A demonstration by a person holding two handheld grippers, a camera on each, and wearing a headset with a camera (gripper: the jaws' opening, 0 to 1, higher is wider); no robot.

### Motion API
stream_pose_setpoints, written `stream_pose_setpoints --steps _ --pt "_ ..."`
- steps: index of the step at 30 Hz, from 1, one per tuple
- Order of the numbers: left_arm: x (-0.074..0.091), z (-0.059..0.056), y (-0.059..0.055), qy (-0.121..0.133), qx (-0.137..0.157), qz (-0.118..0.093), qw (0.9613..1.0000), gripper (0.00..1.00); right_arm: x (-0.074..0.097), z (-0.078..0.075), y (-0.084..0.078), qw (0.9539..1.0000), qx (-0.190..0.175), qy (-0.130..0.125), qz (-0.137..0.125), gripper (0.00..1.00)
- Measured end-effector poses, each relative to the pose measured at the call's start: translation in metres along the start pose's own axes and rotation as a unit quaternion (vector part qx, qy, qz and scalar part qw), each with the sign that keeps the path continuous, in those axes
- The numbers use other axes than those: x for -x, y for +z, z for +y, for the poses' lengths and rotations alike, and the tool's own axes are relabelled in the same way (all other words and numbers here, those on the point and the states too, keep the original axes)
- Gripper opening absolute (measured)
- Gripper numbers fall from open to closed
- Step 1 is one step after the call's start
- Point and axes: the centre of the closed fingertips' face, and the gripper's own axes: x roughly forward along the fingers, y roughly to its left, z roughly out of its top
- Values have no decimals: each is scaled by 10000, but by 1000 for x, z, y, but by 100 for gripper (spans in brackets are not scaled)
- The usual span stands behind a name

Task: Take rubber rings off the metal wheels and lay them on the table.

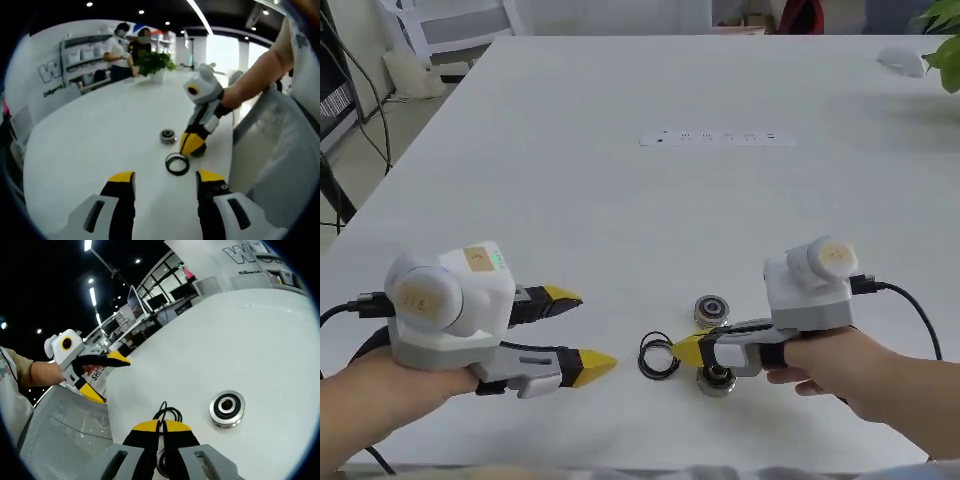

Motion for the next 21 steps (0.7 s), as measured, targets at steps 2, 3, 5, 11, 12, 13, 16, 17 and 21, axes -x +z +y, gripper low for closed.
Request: stream_pose_setpoints --steps 2,3,5,11,12,13,16,17,21 --pt "0 0 -1 -5 9 10 10000 50 0 0 0 10000 40 -7 15 1" --pt "0 0 -1 -12 12 15 10000 50 0 0 0 10000 58 -17 20 2" --pt "0 -1 -1 -16 13 23 10000 50 0 -2 0 9999 94 -48 20 5" --pt "0 0 -1 -31 25 41 10000 50 3 -1 2 9998 185 -100 -5 11" --pt "-1 -1 -1 -39 23 47 10000 50 4 0 2 9997 202 -98 -14 12" --pt "0 -1 -1 -43 20 48 10000 50 4 0 3 9997 220 -100 -23 13" --pt "0 -3 0 -58 22 38 10000 49 7 2 5 9996 269 -96 -62 17" --pt "0 -3 0 -61 24 37 10000 49 8 3 5 9996 275 -92 -71 17" --pt "1 -4 2 -72 37 24 10000 49 12 6 7 9993 337 -78 -101 20"
